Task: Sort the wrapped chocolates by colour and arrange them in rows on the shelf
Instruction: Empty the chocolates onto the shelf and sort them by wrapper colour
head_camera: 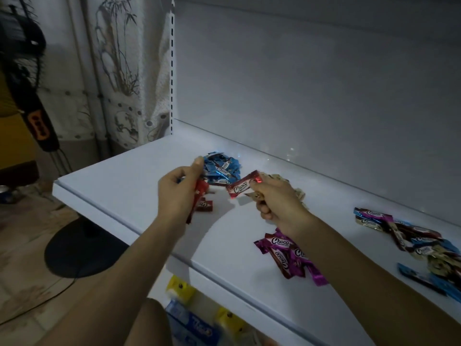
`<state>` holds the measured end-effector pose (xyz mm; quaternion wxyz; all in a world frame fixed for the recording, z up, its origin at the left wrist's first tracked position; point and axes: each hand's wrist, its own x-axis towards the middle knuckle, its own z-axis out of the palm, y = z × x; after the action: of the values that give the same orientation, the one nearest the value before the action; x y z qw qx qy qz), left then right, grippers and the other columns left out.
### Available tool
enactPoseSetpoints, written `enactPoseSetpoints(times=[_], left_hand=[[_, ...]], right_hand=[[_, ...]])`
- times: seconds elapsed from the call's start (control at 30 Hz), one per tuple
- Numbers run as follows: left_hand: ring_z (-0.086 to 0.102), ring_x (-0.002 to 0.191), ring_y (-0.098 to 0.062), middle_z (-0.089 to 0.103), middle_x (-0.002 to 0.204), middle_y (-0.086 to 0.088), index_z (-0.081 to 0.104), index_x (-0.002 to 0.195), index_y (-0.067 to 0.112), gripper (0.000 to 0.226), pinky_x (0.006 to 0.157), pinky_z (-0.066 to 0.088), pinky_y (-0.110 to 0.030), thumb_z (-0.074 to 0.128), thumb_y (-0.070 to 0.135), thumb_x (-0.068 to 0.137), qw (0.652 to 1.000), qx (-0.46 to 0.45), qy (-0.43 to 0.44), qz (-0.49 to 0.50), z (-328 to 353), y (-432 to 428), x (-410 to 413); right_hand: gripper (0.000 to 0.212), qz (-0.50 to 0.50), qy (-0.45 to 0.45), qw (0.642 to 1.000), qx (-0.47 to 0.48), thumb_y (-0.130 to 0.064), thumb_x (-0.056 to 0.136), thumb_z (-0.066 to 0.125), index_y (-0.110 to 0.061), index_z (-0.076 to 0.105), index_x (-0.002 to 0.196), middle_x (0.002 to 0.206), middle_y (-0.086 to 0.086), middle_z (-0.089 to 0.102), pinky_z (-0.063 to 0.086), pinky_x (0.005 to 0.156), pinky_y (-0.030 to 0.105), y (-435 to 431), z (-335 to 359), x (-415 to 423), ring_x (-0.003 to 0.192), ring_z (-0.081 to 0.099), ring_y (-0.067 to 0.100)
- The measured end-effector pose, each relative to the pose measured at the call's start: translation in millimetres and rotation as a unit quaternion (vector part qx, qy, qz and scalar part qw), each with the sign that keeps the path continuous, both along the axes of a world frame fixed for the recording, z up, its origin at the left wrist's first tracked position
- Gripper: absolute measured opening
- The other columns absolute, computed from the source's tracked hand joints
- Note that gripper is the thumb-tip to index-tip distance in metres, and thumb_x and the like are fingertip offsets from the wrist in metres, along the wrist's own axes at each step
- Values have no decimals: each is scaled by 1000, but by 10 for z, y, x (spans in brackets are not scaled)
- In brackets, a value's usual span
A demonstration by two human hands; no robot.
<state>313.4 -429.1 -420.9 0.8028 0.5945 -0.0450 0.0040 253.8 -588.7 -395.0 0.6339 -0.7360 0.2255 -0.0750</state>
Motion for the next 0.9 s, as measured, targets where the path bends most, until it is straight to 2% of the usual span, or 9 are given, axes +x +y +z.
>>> enactPoseSetpoints(times=[0.17, 0.27, 0.33, 0.43, 0.53, 0.67, 0.77, 0.83, 0.9], left_hand=[[67, 71, -12, 70, 75, -1, 67, 74, 14, 34, 66, 52, -23, 54, 36, 97, 996, 45, -5, 71, -223, 303, 52], [67, 77, -12, 70, 75, 2, 68, 75, 14, 34, 75, 54, -26, 49, 28, 100, 997, 47, 9, 55, -248, 289, 69], [67, 74, -7, 70, 73, 6, 68, 76, 13, 32, 71, 54, -21, 50, 26, 99, 998, 53, 2, 30, -227, 300, 94], [67, 71, -5, 70, 71, 7, 69, 78, 13, 29, 65, 52, -17, 53, 26, 98, 998, 59, -12, 11, -246, 319, 109], [67, 72, -4, 70, 74, 6, 68, 79, 14, 26, 66, 54, -17, 55, 26, 97, 997, 79, -23, 2, -250, 308, 89], [66, 73, 1, 69, 84, 5, 67, 78, 17, 26, 64, 52, -15, 50, 16, 97, 995, 95, -32, -5, -223, 323, 84], [67, 72, -2, 69, 88, 0, 67, 80, 15, 29, 63, 52, -18, 44, 7, 96, 996, 82, -16, -29, -201, 345, 62], [68, 73, -4, 69, 95, -4, 67, 83, 16, 27, 63, 53, -20, 45, 6, 96, 997, 76, -6, -32, -169, 357, 23], [67, 65, -6, 70, 93, -6, 65, 92, 19, 23, 53, 50, -18, 46, 7, 97, 998, 42, 15, -33, -100, 316, -25]], right_hand=[[14, 32, 58, 998, 16, -14, 91, 60, -10, 59, 77, 46, -3, 46, 25, 37, 15, 367, -93, 345, 34, 35, 7], [13, 51, 92, 994, 27, -14, 91, 58, -12, 56, 78, 52, 0, 48, 25, 39, 16, 463, -148, 512, 35, 35, 7], [10, 69, 110, 991, -16, -14, 93, 53, -12, 56, 84, 57, 2, 50, 26, 40, 18, 477, -154, 569, 39, 37, 8], [17, 85, 102, 987, -91, -16, 99, 43, -23, 55, 90, 64, 5, 48, 28, 39, 18, 454, -168, 541, 44, 38, 11], [20, 83, 61, 987, -123, -21, 102, 39, -22, 55, 115, 65, 4, 45, 28, 39, 19, 411, -216, 486, 47, 37, 13], [24, 75, 25, 992, -96, -26, 102, 40, -19, 57, 118, 71, 8, 53, 27, 38, 18, 375, -205, 429, 42, 41, 11], [21, 88, 3, 995, -40, -22, 100, 48, -13, 62, 113, 79, 9, 63, 35, 36, 18, 347, -143, 324, 38, 50, 8], [20, 89, -12, 996, 9, -20, 97, 54, -8, 65, 109, 81, 8, 65, 43, 41, 20, 308, -97, 228, 43, 56, 9], [20, 69, -35, 997, 24, -19, 94, 58, -6, 64, 106, 79, 9, 67, 53, 54, 23, 247, -69, 140, 53, 62, 12]])
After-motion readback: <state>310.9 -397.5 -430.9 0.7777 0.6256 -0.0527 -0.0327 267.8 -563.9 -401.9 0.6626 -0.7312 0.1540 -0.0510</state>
